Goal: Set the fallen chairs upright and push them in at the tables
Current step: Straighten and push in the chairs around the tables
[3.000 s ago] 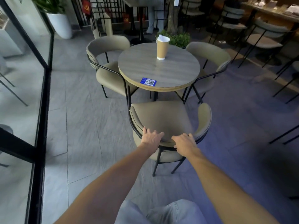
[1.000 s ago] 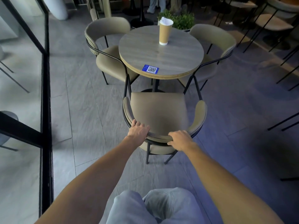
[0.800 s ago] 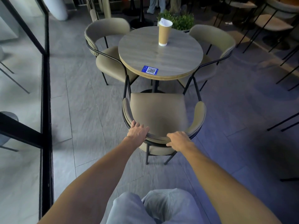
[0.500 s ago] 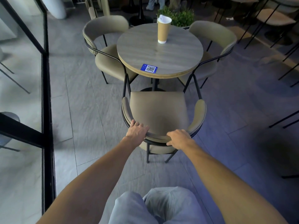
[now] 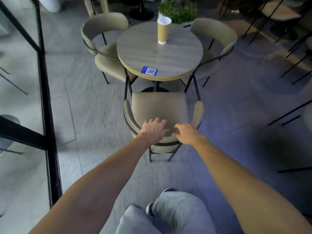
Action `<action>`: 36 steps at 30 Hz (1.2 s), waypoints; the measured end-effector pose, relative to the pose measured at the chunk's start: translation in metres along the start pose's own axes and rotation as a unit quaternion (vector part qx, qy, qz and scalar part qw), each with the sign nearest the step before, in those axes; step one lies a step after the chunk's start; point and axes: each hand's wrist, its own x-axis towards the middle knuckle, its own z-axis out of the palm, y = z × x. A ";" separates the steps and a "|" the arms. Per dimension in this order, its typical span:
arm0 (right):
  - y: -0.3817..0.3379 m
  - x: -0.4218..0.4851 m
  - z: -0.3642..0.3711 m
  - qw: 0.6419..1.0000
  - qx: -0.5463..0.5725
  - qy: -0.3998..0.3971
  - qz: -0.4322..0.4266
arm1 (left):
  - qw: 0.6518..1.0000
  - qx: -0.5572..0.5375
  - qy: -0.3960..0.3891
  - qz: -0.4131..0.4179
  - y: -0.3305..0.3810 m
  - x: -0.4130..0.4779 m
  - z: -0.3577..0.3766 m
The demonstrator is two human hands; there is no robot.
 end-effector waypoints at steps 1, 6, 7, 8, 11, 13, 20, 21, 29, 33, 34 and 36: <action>0.004 -0.004 -0.007 1.000 0.002 0.006 0.002 | 1.000 0.006 0.000 0.004 0.010 0.001 -0.007; 0.041 -0.016 -0.045 1.000 0.006 0.023 0.009 | 1.000 0.015 0.015 0.015 0.063 0.022 -0.041; 0.052 -0.016 -0.055 1.000 0.007 0.026 0.009 | 0.999 0.012 0.021 0.022 0.075 0.029 -0.047; 0.064 -0.013 -0.065 0.999 0.003 0.031 0.007 | 0.999 0.008 0.028 0.029 0.087 0.037 -0.051; 0.103 -0.001 -0.098 0.999 -0.012 0.039 -0.014 | 0.999 -0.008 0.035 0.033 0.128 0.071 -0.063; 0.131 0.007 -0.123 0.998 -0.025 0.046 -0.022 | 0.999 -0.018 0.041 0.019 0.156 0.100 -0.070; 0.226 0.032 -0.196 0.997 -0.047 0.053 -0.017 | 0.998 -0.010 0.055 0.001 0.237 0.181 -0.102; 0.239 0.038 -0.203 0.998 -0.045 0.050 -0.014 | 0.998 -0.007 0.055 0.002 0.245 0.191 -0.105; 0.325 0.112 -0.267 0.997 -0.052 0.055 -0.019 | 0.999 0.006 0.050 -0.015 0.271 0.311 -0.135; 0.359 0.172 -0.308 0.997 -0.058 0.046 -0.019 | 0.998 0.017 0.053 -0.029 0.272 0.391 -0.162; 0.365 0.188 -0.320 0.997 -0.056 0.043 -0.017 | 0.998 0.019 0.051 -0.029 0.273 0.412 -0.172; 0.376 0.219 -0.347 0.997 -0.062 0.044 -0.021 | 0.998 0.025 0.054 -0.030 0.275 0.452 -0.192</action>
